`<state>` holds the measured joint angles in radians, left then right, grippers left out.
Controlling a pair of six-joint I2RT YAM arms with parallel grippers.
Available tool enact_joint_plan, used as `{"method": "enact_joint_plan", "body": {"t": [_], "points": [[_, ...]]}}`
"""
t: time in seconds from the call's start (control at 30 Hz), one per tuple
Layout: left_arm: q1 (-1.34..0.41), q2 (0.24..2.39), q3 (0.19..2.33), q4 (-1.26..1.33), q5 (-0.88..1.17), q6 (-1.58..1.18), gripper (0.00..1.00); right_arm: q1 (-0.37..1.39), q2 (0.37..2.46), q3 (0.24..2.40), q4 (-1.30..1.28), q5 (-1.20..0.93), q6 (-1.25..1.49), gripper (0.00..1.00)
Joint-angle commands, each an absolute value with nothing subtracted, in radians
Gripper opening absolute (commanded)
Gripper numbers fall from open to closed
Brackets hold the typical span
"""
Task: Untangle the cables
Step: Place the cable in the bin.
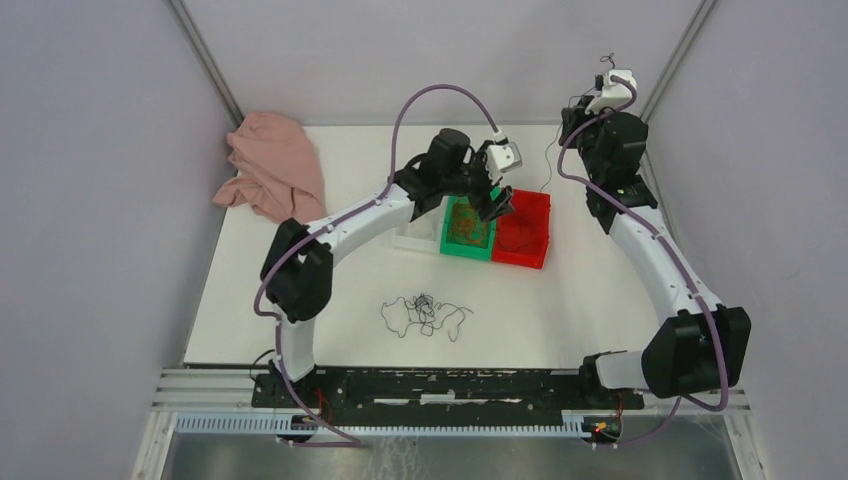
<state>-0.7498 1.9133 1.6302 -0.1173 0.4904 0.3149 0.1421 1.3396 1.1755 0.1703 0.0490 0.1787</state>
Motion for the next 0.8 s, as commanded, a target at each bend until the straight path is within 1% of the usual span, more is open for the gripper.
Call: {"method": "enact_joint_plan", "body": {"t": [0.0,0.13,0.43,0.53,0.77], "points": [[-0.784,1.989,1.721,-0.074,0.527,0.41,0.89,0.134,1.362,1.211,0.251,0.014,0.16,0.0],[-0.793,2.089,1.813,-0.104,0.538,0.431,0.88,0.132,1.377,1.184,0.281,-0.001,0.158,0.0],[-0.801,2.259,1.94,-0.088,0.479,0.437,0.81,0.113,1.36,1.148,0.298,-0.035,0.137,0.0],[-0.797,2.302,1.979,-0.068,0.441,0.428,0.78,0.102,1.335,1.123,0.301,-0.055,0.145,0.0],[-0.775,2.407,2.077,-0.078,0.486,0.402,0.7,0.082,1.202,1.016,0.295,-0.115,0.204,0.0]]}}
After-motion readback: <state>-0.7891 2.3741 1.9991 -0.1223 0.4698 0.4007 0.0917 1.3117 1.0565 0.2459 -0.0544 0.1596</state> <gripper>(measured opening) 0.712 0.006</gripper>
